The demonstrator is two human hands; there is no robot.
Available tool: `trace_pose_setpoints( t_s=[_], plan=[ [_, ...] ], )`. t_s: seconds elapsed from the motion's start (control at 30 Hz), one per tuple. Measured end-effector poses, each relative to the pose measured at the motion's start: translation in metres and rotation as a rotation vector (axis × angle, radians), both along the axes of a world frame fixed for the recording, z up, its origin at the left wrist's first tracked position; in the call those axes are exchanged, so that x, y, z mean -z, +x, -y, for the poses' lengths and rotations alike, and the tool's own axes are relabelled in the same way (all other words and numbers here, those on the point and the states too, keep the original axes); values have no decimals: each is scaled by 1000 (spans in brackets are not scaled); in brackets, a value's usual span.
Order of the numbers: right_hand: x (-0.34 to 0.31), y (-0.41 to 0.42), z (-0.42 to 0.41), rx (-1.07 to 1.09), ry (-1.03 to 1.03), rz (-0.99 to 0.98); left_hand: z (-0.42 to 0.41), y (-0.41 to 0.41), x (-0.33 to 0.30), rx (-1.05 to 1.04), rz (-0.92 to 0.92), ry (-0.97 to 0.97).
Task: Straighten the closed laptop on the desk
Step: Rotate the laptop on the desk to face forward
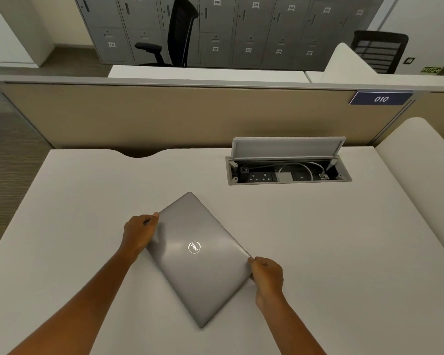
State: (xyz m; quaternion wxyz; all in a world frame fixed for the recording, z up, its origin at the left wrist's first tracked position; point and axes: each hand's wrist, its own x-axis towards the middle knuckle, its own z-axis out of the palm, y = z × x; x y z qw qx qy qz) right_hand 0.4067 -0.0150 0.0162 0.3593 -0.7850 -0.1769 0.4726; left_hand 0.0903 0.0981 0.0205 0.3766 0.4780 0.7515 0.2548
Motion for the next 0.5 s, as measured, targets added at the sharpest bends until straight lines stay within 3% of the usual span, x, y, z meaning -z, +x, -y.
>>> trace_pose_setpoints(
  t_s=[0.5],
  plan=[
    [-7, 27, -68, 38, -6, 72, 72, 2, 8, -162, 134, -38]
  ],
)
